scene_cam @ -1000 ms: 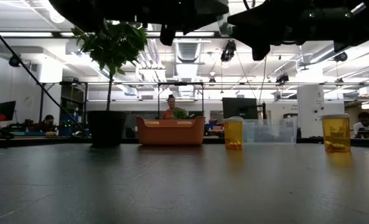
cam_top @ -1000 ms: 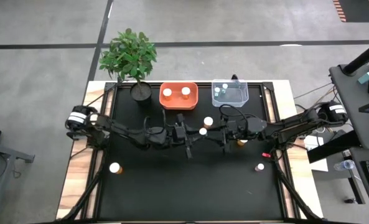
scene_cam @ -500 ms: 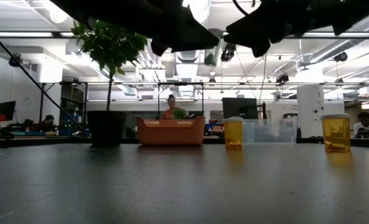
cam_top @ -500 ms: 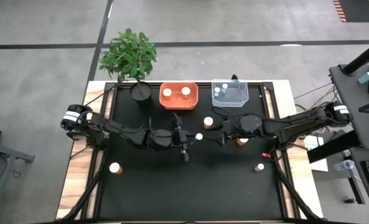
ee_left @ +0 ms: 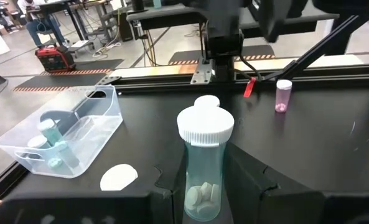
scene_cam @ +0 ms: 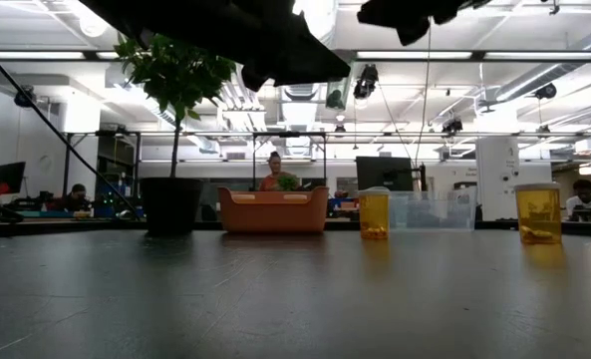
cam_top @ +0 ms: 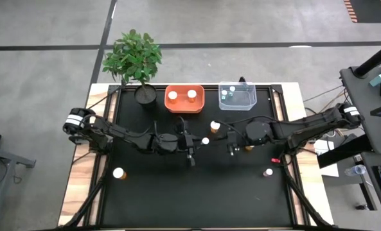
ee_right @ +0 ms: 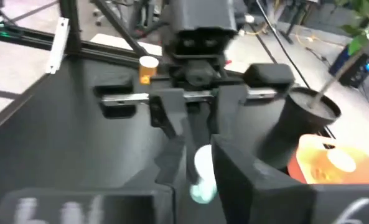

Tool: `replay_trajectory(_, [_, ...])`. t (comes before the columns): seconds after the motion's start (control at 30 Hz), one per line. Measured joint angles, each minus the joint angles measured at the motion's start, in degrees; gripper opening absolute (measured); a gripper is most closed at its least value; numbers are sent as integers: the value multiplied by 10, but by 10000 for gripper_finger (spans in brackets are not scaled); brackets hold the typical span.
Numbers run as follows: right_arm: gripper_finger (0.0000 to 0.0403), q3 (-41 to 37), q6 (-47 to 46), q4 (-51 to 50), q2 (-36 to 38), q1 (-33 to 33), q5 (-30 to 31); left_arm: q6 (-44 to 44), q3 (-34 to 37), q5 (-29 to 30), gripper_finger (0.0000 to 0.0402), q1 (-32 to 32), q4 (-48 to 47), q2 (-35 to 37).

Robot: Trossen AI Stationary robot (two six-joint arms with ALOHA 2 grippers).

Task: Pick and place medicine bottles into bin by pill shape (circle, oval)
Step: Put the blue pill bottle into the transparent bin

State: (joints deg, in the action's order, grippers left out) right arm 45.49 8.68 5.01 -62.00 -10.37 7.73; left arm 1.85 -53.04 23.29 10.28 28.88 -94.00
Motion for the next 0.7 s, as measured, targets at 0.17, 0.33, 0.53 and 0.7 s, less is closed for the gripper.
replay_trajectory(0.17, [69,0,-3,-3,-12,-5,1,0,0,0,69,0,0,0])
replay_trajectory(0.33, [137,0,-16,-1,-27,-5,53,0,0,0,69,0,0,0])
replay_trajectory(0.53, [232,0,-49,0,-37,-5,84,0,0,0,69,0,6,0])
replay_trajectory(0.7, [265,1,-66,18,-55,-5,83,1,0,0,69,0,6,0])
